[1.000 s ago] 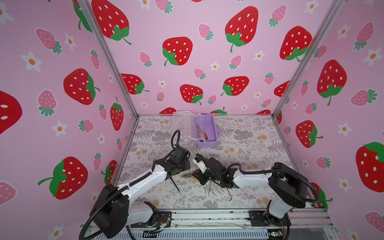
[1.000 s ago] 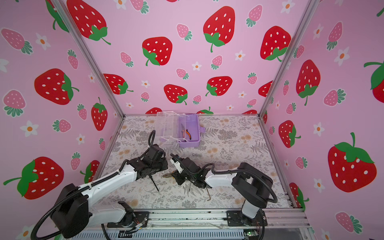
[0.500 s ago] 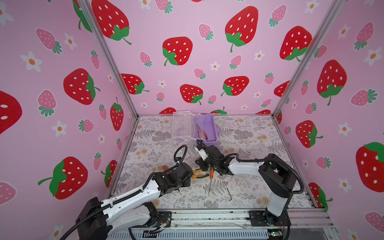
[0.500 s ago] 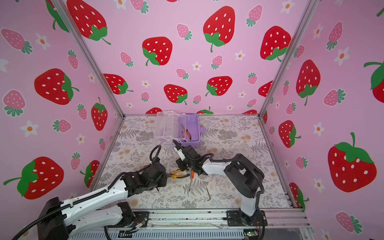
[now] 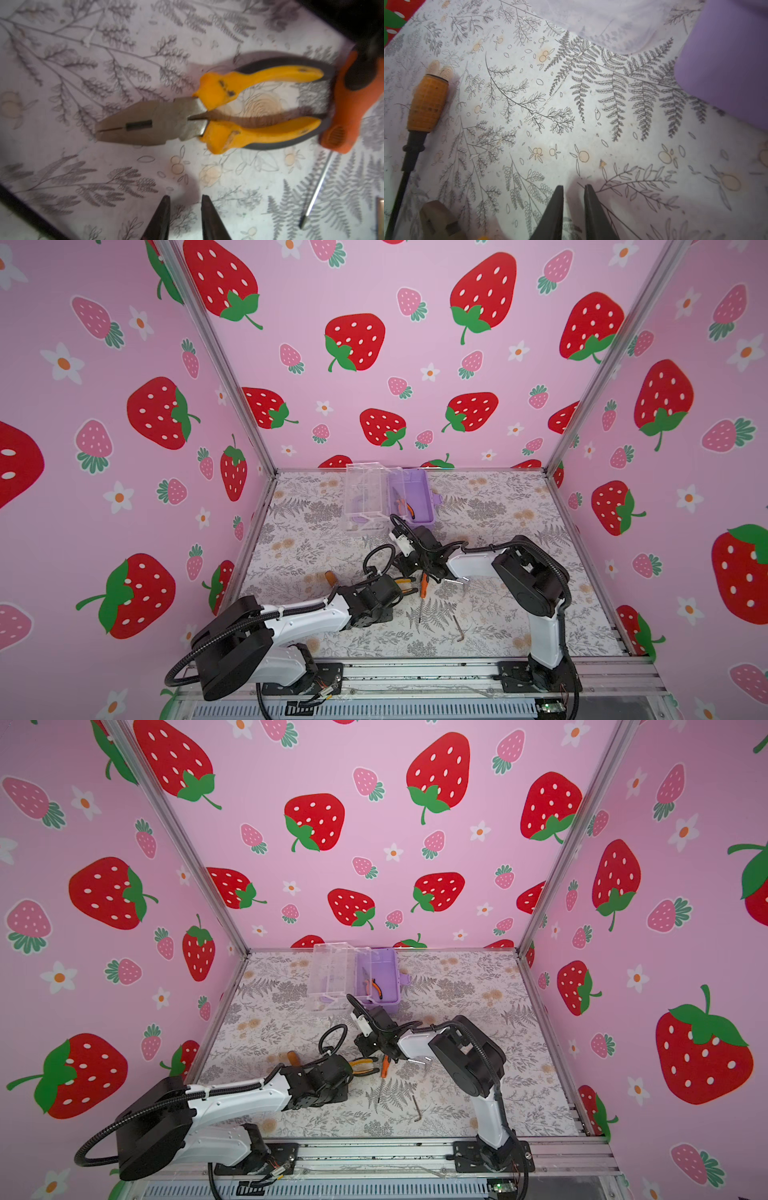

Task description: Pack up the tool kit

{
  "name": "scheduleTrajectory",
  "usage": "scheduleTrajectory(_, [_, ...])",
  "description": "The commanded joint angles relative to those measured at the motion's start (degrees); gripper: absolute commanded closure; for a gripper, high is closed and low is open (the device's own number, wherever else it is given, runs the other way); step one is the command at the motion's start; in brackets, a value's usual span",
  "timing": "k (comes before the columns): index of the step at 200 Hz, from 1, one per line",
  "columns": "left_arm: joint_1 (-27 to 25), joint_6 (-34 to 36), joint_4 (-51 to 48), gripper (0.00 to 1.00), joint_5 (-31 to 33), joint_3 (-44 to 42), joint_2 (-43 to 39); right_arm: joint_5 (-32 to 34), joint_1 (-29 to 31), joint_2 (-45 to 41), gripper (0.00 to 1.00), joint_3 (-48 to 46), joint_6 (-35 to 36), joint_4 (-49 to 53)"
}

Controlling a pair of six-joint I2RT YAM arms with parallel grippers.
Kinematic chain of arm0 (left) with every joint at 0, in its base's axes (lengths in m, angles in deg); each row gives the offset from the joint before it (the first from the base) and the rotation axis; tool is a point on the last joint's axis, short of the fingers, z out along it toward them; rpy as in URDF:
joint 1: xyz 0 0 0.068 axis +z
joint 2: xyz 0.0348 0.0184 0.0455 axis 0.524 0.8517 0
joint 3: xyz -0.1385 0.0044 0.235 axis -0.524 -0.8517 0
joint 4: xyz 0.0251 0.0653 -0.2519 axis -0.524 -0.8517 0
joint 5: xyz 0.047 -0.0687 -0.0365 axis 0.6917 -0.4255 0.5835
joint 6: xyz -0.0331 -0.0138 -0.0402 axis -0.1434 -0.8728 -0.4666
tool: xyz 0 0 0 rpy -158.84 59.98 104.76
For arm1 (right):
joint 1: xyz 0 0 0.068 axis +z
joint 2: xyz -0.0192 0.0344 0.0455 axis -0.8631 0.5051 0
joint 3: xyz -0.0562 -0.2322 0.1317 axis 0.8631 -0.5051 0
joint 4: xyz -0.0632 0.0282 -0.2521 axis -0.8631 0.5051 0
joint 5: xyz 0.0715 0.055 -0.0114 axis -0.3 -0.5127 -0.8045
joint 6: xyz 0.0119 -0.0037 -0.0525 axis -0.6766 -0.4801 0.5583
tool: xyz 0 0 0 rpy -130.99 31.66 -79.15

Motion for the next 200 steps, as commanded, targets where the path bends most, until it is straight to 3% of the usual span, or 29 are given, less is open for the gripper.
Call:
scheduleTrajectory(1, [2.2,-1.0,4.4,0.71,-3.0,0.3,3.4,-0.1,-0.2,-1.4,0.78,-3.2,0.5,1.2])
scheduleTrajectory(75, [10.9,2.9,5.6,0.71,-4.9,0.6,3.3,-1.4,-0.5,-7.5,0.77,-10.0,-1.5,-0.2])
scheduleTrajectory(145, [18.4,8.4,5.7,0.71,-7.9,3.5,3.6,-0.7,-0.4,-16.7,0.73,-13.2,-0.8,4.7])
scheduleTrajectory(200, [20.8,10.4,3.7,0.71,-9.0,4.2,1.4,-0.6,0.4,-17.8,0.55,-12.6,-1.3,5.3])
